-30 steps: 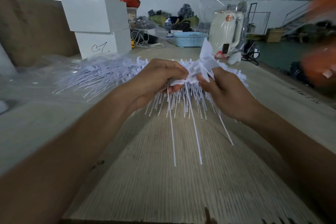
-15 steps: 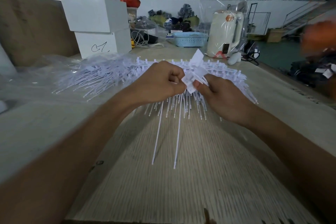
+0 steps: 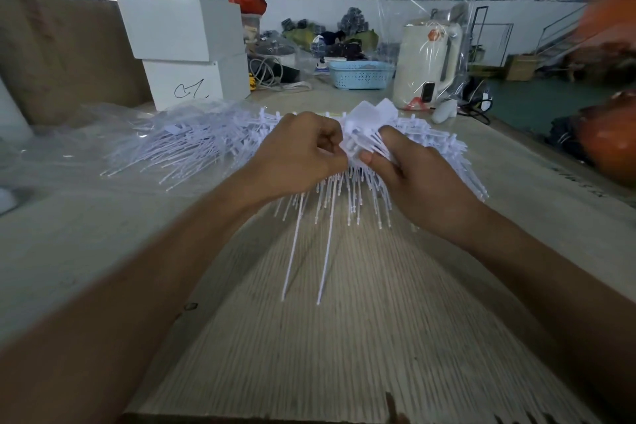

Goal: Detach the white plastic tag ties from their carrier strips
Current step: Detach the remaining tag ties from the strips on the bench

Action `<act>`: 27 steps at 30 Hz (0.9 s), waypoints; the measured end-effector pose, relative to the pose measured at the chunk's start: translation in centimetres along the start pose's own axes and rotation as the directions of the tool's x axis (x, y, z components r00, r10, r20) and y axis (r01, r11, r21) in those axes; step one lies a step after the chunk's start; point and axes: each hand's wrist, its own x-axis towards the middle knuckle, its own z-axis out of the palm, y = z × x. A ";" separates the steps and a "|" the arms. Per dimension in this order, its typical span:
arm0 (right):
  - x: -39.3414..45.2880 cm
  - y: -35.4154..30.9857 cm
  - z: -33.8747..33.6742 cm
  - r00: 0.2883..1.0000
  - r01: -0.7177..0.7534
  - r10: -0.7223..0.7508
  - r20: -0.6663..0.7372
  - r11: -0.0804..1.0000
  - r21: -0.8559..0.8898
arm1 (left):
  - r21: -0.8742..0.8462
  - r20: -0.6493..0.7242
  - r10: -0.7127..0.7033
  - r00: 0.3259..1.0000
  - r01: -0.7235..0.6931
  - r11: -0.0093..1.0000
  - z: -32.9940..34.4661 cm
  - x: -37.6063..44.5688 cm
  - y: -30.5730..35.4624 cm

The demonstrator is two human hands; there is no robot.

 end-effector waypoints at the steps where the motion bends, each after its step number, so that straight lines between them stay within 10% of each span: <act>1: 0.0 -0.1 0.1 1.000 -0.024 0.025 -0.004 0.998 0.055 | -0.054 -0.006 -0.012 1.000 0.012 0.998 -0.1 0.0 -0.1; 8: 0.5 -0.2 -0.2 0.861 -0.442 0.501 0.086 0.653 0.615 | -0.388 0.118 -0.082 0.990 0.122 0.914 0.0 -0.3 -0.2; 14: 0.5 -0.4 -0.6 0.805 -0.486 0.564 0.185 0.446 0.752 | -0.578 0.119 -0.027 0.993 0.091 0.811 0.2 -0.3 0.0; 27: -0.3 -1.7 -1.1 0.918 -0.391 0.314 0.241 0.622 0.678 | -0.571 0.070 -0.074 0.995 0.101 0.814 1.0 -0.4 -0.5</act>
